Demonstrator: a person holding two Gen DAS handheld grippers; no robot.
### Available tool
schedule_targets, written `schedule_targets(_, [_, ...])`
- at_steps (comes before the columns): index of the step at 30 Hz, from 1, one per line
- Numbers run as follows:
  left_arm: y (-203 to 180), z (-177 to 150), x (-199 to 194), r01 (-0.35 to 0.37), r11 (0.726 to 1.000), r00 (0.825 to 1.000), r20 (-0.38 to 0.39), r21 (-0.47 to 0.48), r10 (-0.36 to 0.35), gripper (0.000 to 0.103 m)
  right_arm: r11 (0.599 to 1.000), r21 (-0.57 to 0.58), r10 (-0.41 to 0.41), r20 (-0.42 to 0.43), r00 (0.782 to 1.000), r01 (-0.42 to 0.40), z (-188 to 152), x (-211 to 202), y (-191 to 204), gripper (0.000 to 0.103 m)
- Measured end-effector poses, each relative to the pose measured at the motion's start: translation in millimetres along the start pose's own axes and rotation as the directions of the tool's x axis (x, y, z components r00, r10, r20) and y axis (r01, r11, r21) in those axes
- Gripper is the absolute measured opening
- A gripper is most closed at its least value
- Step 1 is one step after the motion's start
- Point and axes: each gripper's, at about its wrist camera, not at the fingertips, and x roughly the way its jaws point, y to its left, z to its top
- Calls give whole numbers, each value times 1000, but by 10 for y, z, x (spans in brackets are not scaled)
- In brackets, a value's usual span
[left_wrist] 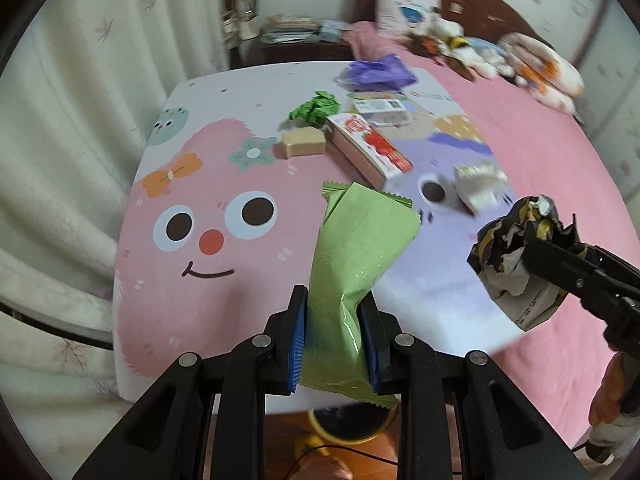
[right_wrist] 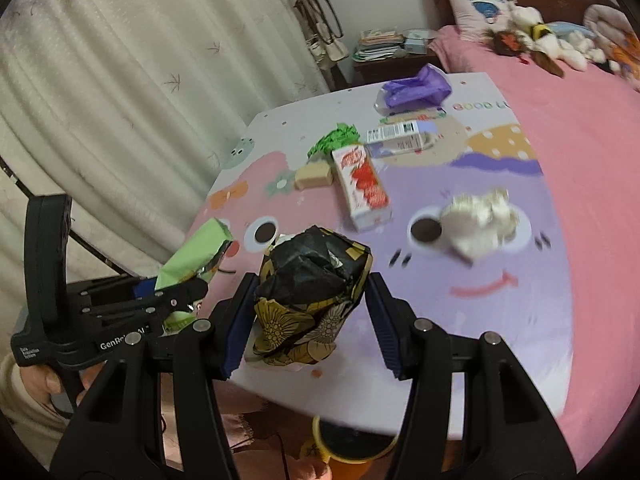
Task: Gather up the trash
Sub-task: 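Carry green and black-gold wrappers down over the bin and open both tools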
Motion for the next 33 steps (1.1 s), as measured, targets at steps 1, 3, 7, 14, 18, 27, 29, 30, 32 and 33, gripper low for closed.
schedule_targets(1, [21,-61,-40,8,1000,1000,3,15,-8,24,1000,14,-17,6,1000,17,-116,-52,80,51])
schedule_targets(3, [73,-231,-144,29,998,1000,6,52,-29,24,998,47,-35,9,999,34,-339,-134,227,51])
schedule_targets(7, [180,-579,-301,67,992,998,4,109,-68,24,992,101,-73,13,997,71,-783,-268,514,51])
schedule_targets(14, [211,-1217,-355,114,974,992,-68,197,-102,24,976,170,-137,-8,991,136,-1510,-399,855,51])
schedule_targets(18, [174,-1580,-255,138,967,985,-130,217,-111,24,961,219,-160,-44,986,166,-1863,-429,900,51])
schedule_targets(27, [-48,-2194,411,149,964,959,-270,222,-86,24,921,309,-190,-170,967,235,-2639,-138,601,51])
schedule_targets(29, [-102,-2332,645,143,965,953,-294,219,-75,24,913,318,-197,-202,959,255,-2848,41,453,51])
schedule_targets(30, [-131,-2438,816,145,966,947,-312,213,-73,24,910,321,-198,-217,956,261,-2952,127,381,51])
schedule_targets(32, [-161,-2568,1083,141,968,941,-333,208,-65,24,902,335,-194,-247,949,272,-3189,355,193,51])
schedule_targets(33, [-187,-2664,1257,135,969,937,-345,209,-57,24,899,340,-194,-259,946,277,-3308,479,92,51])
